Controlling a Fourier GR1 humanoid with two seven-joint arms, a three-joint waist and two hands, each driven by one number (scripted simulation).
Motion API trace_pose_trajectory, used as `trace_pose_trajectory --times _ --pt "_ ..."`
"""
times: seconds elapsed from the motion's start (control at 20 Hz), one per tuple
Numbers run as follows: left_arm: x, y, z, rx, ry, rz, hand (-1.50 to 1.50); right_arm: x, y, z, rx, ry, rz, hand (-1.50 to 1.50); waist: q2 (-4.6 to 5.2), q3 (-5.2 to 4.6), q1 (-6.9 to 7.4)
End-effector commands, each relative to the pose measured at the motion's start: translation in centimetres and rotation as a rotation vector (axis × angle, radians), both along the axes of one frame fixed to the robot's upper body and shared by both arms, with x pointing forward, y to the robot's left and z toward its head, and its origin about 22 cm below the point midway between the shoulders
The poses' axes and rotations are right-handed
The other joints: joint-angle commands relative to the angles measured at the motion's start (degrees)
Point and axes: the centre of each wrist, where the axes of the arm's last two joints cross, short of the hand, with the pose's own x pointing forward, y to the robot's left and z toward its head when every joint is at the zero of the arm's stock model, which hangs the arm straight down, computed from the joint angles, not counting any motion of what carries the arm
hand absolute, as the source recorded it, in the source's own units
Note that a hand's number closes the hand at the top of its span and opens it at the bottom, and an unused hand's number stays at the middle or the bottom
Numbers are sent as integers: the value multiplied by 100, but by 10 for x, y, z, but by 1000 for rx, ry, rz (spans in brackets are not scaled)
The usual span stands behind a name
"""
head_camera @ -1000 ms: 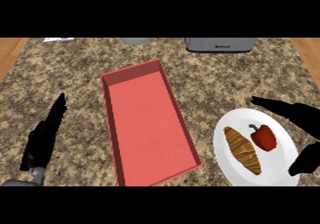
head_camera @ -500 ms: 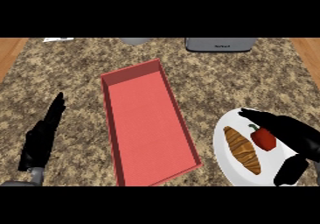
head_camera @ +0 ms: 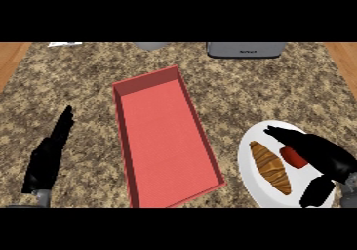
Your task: Pick the croissant from the plate and place it in the cardboard box
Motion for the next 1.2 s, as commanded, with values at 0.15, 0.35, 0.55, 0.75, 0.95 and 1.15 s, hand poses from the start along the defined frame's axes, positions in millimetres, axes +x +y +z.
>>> trace_pose_trajectory --times 0.15,0.35,0.55,0.75,0.95,1.15 --pt "3 -15 1 7 6 5 0 2 12 -19 -13 -8 1 -150 0 0 3" --pt "7 -2 15 7 -7 -6 0 -11 -8 -26 0 -3 -5 -150 -1 1 -3" --pt "-16 19 -7 -7 -11 -9 0 3 9 -25 16 2 -1 -150 0 0 18" --pt "14 -13 5 -15 4 2 0 -14 25 -12 9 -11 -18 -150 -3 -1 -21" --pt "9 6 14 -13 22 11 0 4 9 -26 7 14 -10 -150 0 0 2" --pt "2 -2 4 5 3 -18 0 4 10 -44 -26 27 6 -150 1 1 9"
